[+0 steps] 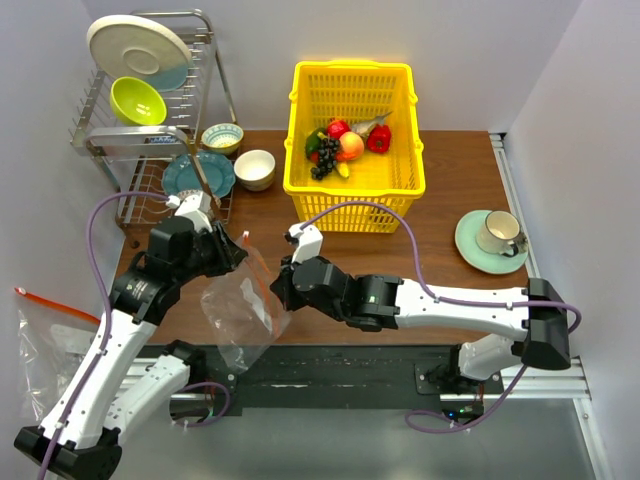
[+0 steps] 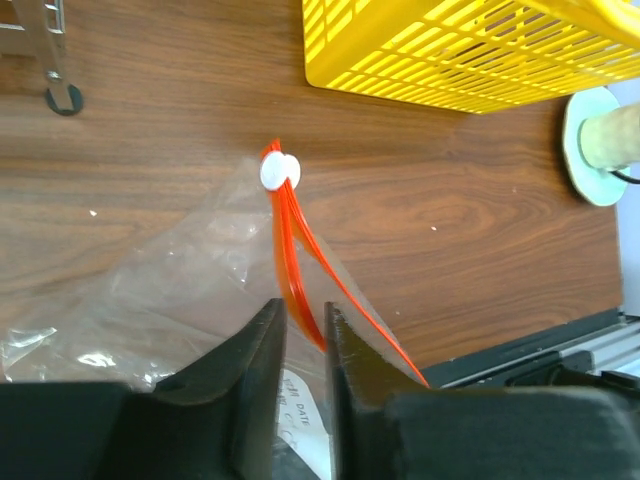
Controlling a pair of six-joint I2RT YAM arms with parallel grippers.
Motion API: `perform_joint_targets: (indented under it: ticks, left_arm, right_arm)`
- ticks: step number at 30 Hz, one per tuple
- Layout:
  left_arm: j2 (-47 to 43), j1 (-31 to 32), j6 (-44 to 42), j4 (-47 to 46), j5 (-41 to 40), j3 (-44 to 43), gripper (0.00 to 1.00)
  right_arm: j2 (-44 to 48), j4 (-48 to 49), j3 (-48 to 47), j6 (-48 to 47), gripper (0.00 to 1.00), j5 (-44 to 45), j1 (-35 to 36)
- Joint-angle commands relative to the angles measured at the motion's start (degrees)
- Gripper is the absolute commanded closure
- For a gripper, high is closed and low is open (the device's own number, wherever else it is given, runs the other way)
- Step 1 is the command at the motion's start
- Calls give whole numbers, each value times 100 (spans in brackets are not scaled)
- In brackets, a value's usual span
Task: Place the food in the zip-top bag and seal the zipper
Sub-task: Open the zipper of the food storage bag.
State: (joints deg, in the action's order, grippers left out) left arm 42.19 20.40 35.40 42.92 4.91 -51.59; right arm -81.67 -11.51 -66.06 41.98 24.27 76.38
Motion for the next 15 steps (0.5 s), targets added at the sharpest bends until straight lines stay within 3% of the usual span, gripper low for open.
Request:
perform_joint_targets:
  ticks: [1, 3, 6, 15]
  left_arm:
    - [-10, 25, -217, -126, -157, -26, 79]
    - [-27, 25, -252, -126, -148, -70, 91]
    - [-18, 25, -314, -82, -87, -175, 100]
    - [52, 25, -349, 41, 159, -343, 100]
  right_arm:
    - [301, 184, 14, -58, 100, 69, -26]
    - [318, 105, -3, -102, 100, 156, -27]
    - [336, -18, -3, -137, 100, 244, -18]
    - [389, -62, 129, -163, 100, 368, -27]
